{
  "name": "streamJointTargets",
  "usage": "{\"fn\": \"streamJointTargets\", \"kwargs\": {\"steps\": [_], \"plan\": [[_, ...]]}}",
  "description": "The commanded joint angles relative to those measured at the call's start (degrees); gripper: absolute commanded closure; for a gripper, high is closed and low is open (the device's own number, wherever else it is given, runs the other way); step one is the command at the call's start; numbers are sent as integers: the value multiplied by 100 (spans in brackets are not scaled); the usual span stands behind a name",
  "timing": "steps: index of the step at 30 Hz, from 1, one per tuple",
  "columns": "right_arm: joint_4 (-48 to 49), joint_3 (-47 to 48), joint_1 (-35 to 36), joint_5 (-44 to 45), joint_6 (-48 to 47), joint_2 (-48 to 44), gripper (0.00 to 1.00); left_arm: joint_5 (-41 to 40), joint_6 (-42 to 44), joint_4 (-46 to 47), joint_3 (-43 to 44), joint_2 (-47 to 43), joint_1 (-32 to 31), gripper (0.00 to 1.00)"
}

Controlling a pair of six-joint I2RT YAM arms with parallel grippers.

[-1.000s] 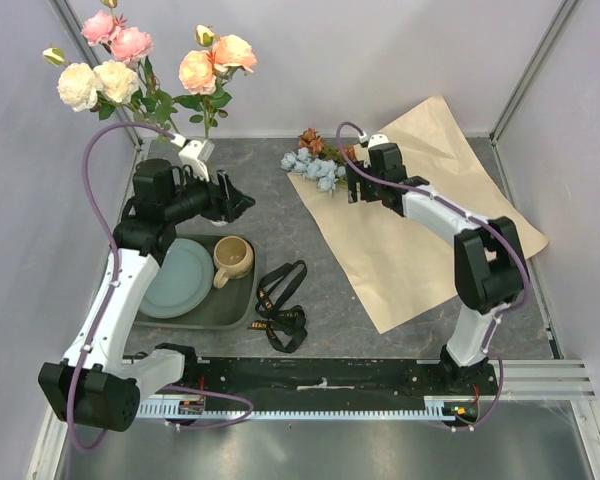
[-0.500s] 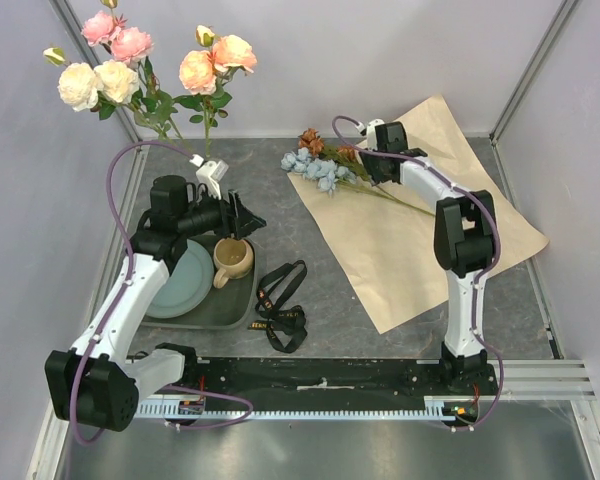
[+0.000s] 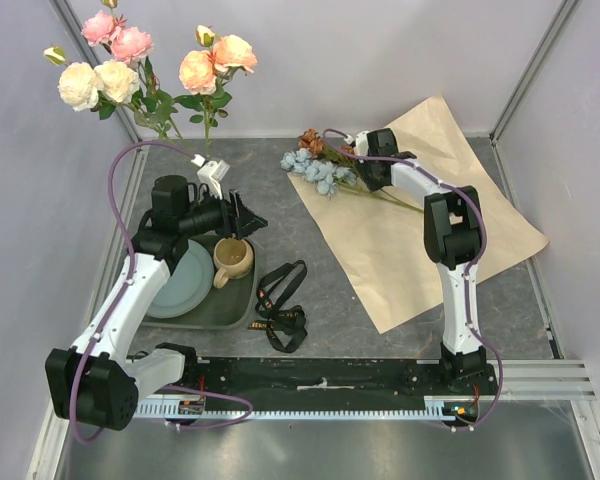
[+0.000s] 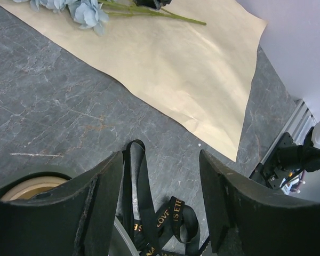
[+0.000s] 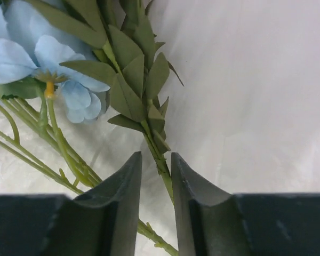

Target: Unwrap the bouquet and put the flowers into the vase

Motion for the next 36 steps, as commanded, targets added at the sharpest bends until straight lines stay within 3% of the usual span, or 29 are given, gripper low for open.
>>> {"fn": "streamJointTargets", "kwargs": {"steps": [1, 10, 19, 26, 32, 36], "plan": [[-44, 259, 20, 12, -124, 3, 70, 26, -85, 169, -37, 28, -33, 35], [245, -154, 20, 144, -212, -830, 100, -9, -50, 116, -11, 11, -94, 35], [1203, -918, 29, 609, -362, -2104, 100, -79, -6, 81, -10, -42, -121, 35], [1888, -1577, 20, 724, 253, -3107, 100, -88, 12, 55, 7, -42, -138, 35], [2292, -2411, 20, -716, 1368, -4004, 100, 114, 12, 125, 7, -25, -147, 35], [3230, -3411, 20, -1777, 2265, -4566, 100, 754, -224, 476, -80, -16, -165, 40]]}}
